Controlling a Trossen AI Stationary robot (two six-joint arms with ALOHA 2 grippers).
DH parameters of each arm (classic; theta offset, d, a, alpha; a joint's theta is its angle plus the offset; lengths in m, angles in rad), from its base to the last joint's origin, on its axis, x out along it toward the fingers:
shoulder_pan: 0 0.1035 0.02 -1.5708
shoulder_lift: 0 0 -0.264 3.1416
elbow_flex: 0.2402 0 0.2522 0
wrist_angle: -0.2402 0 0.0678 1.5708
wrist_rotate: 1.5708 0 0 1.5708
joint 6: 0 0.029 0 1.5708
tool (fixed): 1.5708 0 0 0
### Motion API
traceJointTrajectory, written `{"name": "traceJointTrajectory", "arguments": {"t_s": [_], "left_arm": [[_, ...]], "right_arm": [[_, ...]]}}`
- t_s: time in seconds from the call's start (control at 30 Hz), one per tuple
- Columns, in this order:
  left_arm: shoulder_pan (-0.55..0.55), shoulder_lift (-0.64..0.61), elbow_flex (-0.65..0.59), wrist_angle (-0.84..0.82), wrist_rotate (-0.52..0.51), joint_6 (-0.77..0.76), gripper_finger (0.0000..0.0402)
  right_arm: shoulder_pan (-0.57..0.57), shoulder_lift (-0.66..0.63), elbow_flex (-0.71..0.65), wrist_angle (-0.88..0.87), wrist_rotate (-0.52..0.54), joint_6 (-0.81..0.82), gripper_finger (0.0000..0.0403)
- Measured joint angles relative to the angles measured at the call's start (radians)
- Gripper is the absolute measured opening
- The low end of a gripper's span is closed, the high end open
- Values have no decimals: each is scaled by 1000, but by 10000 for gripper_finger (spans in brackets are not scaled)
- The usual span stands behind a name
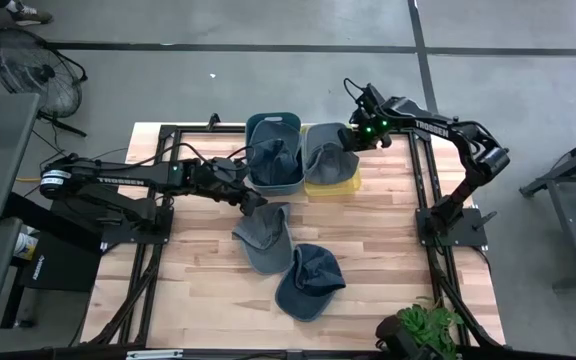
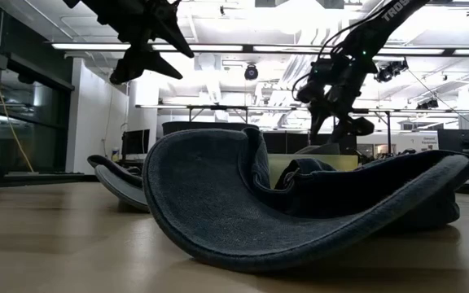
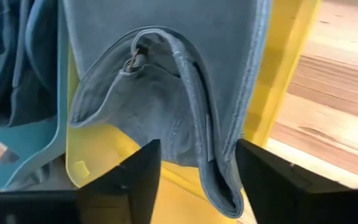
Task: Pick & Place hat
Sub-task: Put the right gray cap into the yellow bin, then put the blue cap into the blue bin
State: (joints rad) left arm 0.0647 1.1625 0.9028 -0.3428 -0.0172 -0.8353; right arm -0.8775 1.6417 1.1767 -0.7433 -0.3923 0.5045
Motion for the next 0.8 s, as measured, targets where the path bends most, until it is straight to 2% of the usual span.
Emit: {"name": "traceJointTrajectory", "arguments": {"t_s": [0.1,0.23,0.5,0.8], "left_arm": [[0,0,0,0,1,0,191],[0,0,0,0,8,0,191],[0,0,0,0,8,0,191],[0,0,0,0,7,0,191]], "right_arm": [[-10,-4,0,-1,-10,-24,226],[-47,-38,0,0,-4,-54,236],[-132,-163,1,3,-7,-158,237],[-96,-359,1,4,-16,-306,224]]}}
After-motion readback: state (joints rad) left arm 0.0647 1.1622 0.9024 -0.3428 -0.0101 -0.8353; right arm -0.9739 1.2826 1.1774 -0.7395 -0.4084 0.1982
